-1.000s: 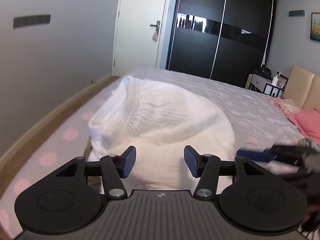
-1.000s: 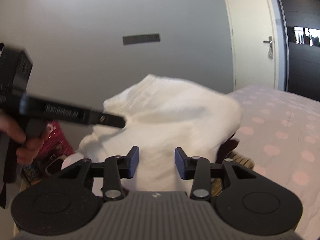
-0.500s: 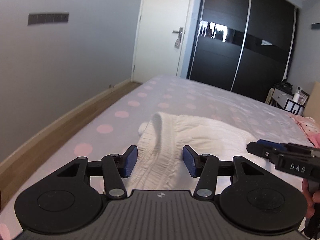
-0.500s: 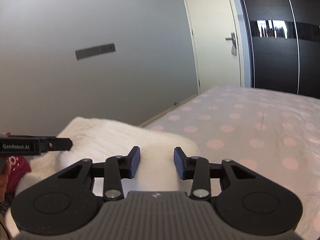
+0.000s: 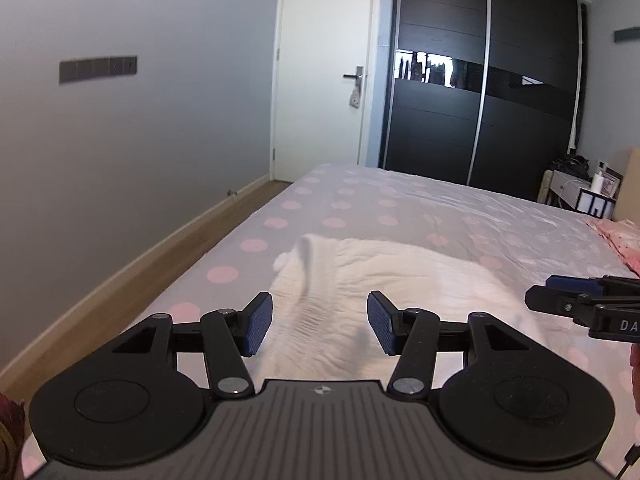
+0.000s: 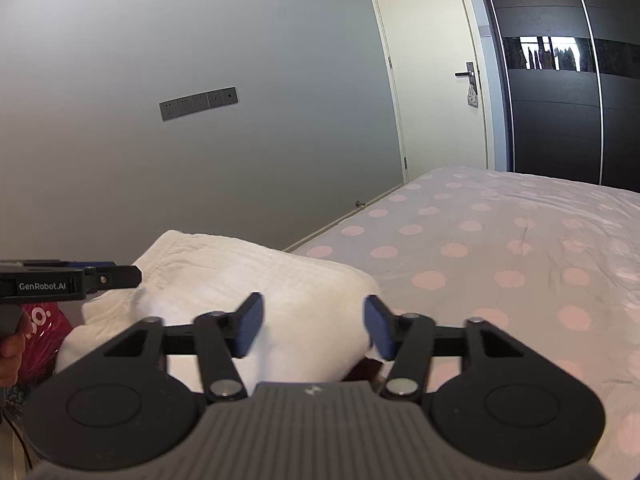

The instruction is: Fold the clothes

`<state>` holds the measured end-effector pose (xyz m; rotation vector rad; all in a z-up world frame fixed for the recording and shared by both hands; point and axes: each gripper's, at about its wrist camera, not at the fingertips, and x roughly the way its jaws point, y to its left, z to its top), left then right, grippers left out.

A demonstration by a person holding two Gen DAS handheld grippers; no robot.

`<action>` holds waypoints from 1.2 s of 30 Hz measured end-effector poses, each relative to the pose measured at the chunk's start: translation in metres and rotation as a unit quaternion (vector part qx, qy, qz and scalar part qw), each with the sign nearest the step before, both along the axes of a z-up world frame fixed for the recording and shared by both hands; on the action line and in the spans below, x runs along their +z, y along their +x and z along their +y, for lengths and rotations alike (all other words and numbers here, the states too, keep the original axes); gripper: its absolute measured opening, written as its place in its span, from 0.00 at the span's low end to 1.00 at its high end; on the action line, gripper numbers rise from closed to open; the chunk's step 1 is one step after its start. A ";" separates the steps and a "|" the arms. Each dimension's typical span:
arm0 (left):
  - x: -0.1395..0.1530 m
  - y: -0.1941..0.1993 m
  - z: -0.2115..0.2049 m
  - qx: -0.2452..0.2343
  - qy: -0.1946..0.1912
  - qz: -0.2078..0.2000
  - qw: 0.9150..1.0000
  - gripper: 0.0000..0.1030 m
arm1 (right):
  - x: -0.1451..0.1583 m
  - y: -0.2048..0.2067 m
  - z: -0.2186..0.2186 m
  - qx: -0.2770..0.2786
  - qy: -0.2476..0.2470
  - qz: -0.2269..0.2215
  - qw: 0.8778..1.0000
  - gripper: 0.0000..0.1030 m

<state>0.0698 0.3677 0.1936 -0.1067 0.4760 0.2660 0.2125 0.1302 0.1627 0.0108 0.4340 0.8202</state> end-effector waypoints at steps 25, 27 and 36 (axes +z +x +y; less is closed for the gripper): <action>0.048 -0.081 -0.285 -0.189 0.014 -0.086 0.978 0.78 | 0.030 -0.197 -0.275 -0.154 -0.076 -0.101 0.980 0.96; 0.030 -0.091 -0.307 -0.193 -0.001 -0.088 0.977 0.78 | 0.021 -0.208 -0.290 -0.164 -0.088 -0.100 0.977 0.96; -0.066 -0.135 -0.363 -0.205 -0.051 -0.011 0.977 0.78 | -0.024 -0.251 -0.342 -0.262 -0.089 -0.065 0.959 0.96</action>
